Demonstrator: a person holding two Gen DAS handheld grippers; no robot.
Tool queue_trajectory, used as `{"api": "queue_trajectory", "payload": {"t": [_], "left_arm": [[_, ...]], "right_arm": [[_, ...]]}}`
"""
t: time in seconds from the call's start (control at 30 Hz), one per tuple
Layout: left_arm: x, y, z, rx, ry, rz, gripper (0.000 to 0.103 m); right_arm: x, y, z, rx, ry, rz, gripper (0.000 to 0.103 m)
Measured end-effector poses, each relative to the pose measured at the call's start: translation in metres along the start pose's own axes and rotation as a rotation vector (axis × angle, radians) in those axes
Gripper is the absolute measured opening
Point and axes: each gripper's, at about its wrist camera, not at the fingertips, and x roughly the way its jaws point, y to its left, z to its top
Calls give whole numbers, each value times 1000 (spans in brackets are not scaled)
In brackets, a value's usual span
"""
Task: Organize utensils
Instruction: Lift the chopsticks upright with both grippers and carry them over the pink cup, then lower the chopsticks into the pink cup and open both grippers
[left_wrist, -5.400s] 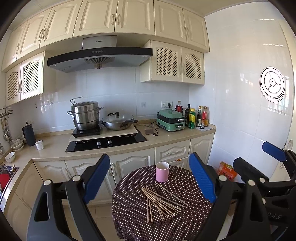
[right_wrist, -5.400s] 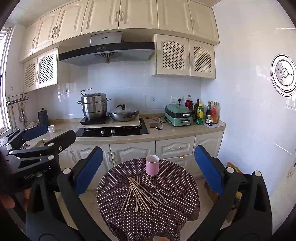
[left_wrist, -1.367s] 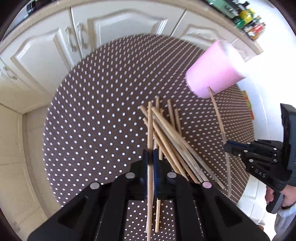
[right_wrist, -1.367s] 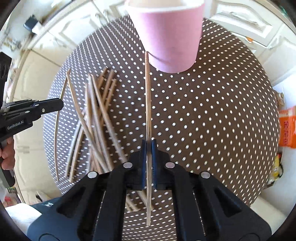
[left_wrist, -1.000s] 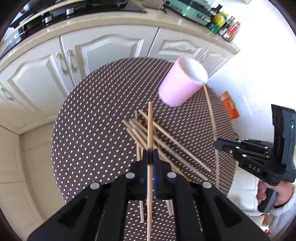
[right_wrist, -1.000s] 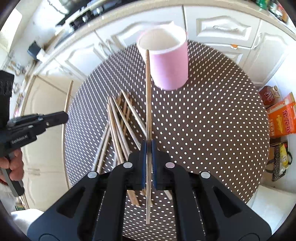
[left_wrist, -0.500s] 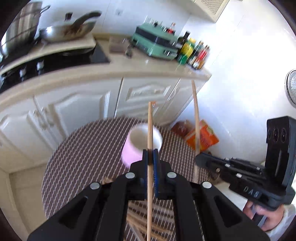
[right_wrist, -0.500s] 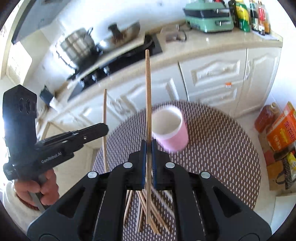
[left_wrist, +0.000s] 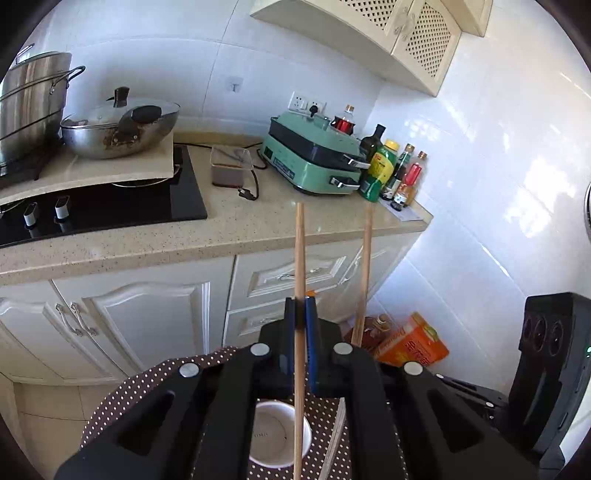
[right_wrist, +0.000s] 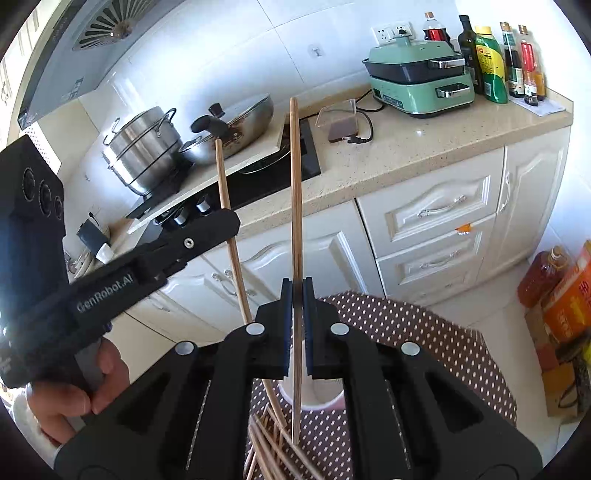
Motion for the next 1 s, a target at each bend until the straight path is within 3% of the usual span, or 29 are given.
{"api": "queue_trajectory", "payload": {"t": [0.33,0.63,1.0], "left_arm": [[31,10,-7,3,-48,69,6],[37,21,-35,-10,-5,76,6],[32,21,-66,42,64,87,6]], "right_arm": [[34,-11,0,-28,-76,-30,6],[47,-17,-26,-52,-11,-2,6],[41,-19,-60,-54,63,-45,6]]}}
